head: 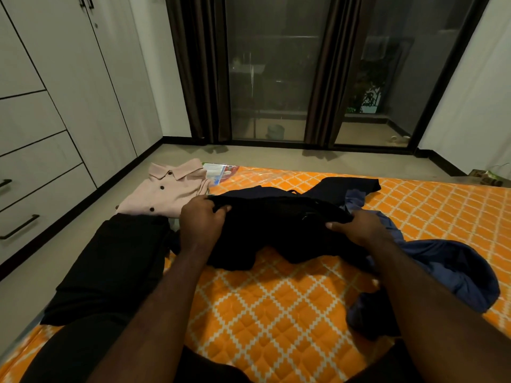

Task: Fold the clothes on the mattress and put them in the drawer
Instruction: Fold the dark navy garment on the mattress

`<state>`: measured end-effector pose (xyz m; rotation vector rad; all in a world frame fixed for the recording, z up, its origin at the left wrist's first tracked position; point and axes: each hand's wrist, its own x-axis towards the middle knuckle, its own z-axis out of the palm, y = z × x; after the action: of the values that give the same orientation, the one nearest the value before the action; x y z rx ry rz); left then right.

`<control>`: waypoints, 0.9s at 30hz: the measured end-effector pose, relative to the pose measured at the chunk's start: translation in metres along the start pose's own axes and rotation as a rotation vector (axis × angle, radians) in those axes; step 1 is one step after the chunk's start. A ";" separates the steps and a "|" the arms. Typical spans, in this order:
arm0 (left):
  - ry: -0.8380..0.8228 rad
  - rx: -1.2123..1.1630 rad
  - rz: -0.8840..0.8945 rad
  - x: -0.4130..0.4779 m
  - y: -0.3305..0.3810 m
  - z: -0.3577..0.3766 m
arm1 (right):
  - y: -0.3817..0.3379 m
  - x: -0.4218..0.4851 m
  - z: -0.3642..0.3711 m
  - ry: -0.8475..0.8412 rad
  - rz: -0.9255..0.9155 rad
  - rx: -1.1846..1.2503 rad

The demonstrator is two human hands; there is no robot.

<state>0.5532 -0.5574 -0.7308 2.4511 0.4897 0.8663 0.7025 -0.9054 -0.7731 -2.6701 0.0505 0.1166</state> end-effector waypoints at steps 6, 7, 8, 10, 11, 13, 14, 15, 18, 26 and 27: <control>0.053 -0.072 0.053 -0.009 0.007 -0.001 | -0.011 -0.015 -0.005 -0.001 -0.139 -0.039; 0.069 -0.083 0.085 -0.010 0.008 -0.002 | -0.014 -0.019 -0.005 0.035 -0.152 -0.053; 0.082 -0.088 0.121 -0.010 0.010 -0.003 | -0.019 -0.022 -0.006 0.083 -0.175 -0.067; 0.101 -0.091 0.181 -0.009 0.012 -0.003 | -0.032 -0.028 -0.009 0.147 -0.219 -0.041; 0.111 -0.095 0.195 -0.008 0.013 -0.002 | -0.040 -0.029 -0.011 0.141 -0.225 0.001; 0.127 -0.113 0.229 -0.008 0.018 -0.002 | -0.056 -0.032 -0.018 0.066 -0.194 0.157; 0.134 -0.118 0.254 -0.010 0.021 -0.002 | -0.062 -0.036 -0.023 0.011 -0.175 0.265; 0.141 -0.119 0.280 -0.011 0.024 -0.001 | -0.067 -0.039 -0.028 -0.035 -0.168 0.352; 0.152 -0.164 0.311 -0.016 0.032 -0.001 | -0.070 -0.051 -0.040 -0.126 -0.258 0.260; 0.253 -0.140 0.126 -0.004 0.021 -0.018 | -0.040 -0.035 -0.049 -0.053 -0.388 -0.162; 0.277 -0.148 0.072 0.000 0.016 -0.022 | -0.034 -0.033 -0.055 -0.018 -0.381 -0.117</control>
<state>0.5415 -0.5627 -0.7069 2.2365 0.4182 1.2361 0.6753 -0.8996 -0.7062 -2.7396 -0.4817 0.0206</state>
